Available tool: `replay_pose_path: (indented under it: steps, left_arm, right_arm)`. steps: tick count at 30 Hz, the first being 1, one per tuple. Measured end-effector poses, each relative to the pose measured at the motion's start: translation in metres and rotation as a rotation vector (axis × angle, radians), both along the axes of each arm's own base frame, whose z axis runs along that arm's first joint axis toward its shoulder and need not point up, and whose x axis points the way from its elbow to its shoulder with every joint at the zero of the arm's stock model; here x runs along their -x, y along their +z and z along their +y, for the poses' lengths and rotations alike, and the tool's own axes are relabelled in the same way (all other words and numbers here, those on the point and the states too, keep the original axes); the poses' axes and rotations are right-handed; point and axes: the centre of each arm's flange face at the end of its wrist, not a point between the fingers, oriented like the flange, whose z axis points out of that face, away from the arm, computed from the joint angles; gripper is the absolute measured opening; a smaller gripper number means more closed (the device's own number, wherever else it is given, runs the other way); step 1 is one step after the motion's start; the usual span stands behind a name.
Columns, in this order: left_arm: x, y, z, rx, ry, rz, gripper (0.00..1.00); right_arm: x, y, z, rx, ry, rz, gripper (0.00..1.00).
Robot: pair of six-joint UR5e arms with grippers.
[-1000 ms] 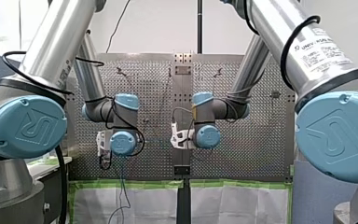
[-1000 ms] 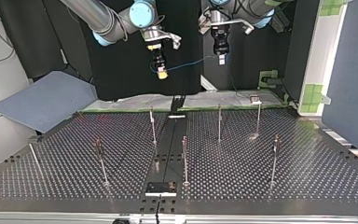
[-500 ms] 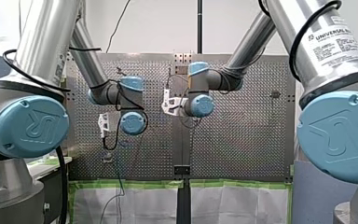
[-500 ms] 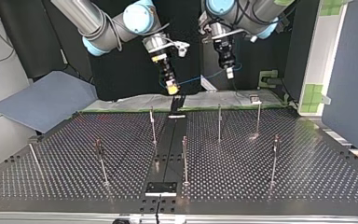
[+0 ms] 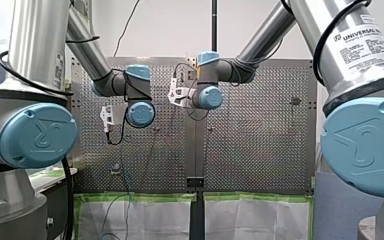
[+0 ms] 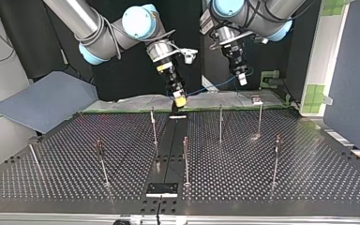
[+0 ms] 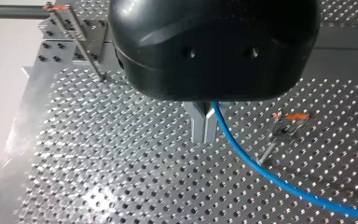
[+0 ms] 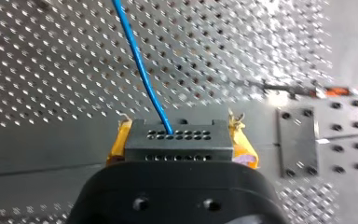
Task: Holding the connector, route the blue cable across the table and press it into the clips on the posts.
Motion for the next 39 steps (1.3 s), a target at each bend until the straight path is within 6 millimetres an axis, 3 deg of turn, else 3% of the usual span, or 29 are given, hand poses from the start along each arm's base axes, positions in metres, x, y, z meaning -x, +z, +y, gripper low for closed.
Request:
replay_pose_path:
  steps: [8,20,32,39]
  left_arm:
    - [-0.010,0.028,0.019,0.038,0.000,-0.029,0.00]
    - [-0.029,0.085,0.050,0.053,-0.001,-0.089,0.00]
    - [-0.038,0.151,0.072,0.048,0.015,-0.164,0.00]
    - [-0.051,0.146,0.075,0.031,0.004,-0.111,0.00]
  right_arm:
    - [-0.022,0.012,0.003,-0.004,0.030,-0.012,0.00]
    - [-0.045,0.043,0.001,-0.010,0.051,-0.036,0.00]
    - [-0.067,0.050,-0.003,-0.039,0.069,-0.019,0.00]
    - [-0.080,0.055,-0.005,-0.051,0.079,-0.012,0.00]
